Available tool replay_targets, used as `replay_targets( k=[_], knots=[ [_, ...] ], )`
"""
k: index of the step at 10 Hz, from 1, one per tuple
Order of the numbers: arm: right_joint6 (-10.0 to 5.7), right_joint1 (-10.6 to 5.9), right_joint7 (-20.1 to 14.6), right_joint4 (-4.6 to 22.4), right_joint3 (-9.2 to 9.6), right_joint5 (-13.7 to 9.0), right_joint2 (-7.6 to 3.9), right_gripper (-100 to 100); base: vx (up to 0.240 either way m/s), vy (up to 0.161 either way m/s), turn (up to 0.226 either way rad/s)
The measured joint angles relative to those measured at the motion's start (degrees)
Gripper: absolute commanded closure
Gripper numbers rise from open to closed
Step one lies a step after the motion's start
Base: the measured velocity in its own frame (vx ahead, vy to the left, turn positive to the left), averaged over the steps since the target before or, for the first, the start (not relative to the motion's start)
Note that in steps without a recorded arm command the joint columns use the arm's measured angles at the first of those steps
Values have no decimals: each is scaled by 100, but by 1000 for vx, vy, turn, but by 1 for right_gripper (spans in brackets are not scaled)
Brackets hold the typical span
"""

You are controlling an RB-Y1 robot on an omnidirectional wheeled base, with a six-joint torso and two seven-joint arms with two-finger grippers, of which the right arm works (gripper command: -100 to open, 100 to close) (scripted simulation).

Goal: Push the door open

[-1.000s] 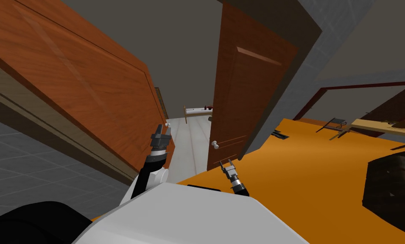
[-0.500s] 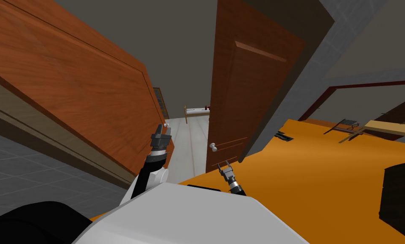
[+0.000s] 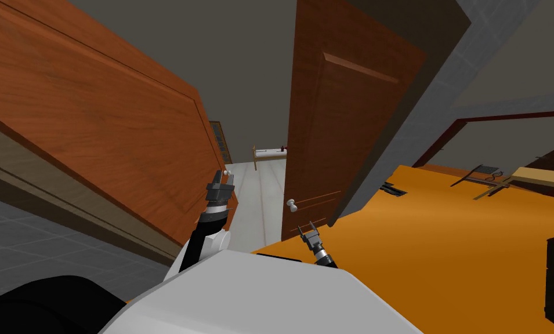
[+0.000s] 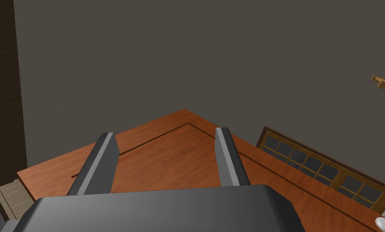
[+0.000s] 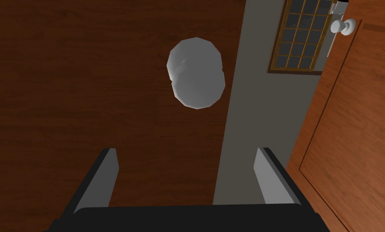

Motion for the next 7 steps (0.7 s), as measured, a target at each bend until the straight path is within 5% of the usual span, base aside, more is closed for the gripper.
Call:
replay_targets(
  k=[3,6,7],
  knots=[
    [50,-77,45,64,-10,-24,-68,-100,197,69,22],
    [72,-119,97,126,-19,-49,141,-100,140,59,13],
    [71,-122,101,128,-18,-50,153,100,-10,-3,10]
  ],
)
